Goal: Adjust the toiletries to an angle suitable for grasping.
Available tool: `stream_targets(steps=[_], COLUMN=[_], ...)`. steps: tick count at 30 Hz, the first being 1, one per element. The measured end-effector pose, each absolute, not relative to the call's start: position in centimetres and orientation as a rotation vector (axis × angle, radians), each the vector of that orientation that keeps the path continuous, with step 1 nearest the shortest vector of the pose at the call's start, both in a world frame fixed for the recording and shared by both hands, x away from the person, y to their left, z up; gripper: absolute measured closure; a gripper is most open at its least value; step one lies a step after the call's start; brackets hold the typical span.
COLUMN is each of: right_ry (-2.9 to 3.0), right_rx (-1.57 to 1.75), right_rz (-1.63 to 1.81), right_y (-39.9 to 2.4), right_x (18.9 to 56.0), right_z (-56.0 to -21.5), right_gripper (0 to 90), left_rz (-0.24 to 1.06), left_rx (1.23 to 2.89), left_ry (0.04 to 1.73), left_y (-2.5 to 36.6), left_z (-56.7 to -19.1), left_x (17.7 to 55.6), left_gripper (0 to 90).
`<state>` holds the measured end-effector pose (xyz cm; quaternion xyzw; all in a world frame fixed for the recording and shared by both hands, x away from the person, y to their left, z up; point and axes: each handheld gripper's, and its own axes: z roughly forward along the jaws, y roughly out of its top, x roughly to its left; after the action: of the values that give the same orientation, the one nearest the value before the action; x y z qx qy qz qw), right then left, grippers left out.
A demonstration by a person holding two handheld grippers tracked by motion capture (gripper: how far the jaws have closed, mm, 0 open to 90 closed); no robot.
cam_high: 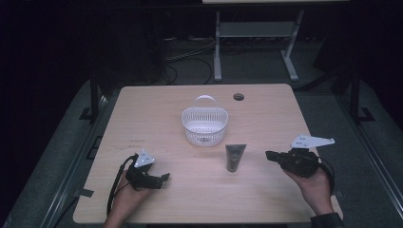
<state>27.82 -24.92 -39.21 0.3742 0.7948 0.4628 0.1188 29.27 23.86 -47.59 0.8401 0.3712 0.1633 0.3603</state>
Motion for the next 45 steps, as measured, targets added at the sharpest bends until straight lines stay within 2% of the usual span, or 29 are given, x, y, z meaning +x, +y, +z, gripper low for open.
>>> stream_targets(steps=[45], right_ry=[2.395], right_rx=[0.954], right_rz=[1.426], right_y=[-20.0], right_x=[29.9], right_z=[-37.1], right_gripper=[90.0], left_rz=[0.417], left_rx=[2.166], left_ry=[0.959], left_y=[23.9], left_z=[-47.6], left_x=[29.2], left_gripper=[12.2])
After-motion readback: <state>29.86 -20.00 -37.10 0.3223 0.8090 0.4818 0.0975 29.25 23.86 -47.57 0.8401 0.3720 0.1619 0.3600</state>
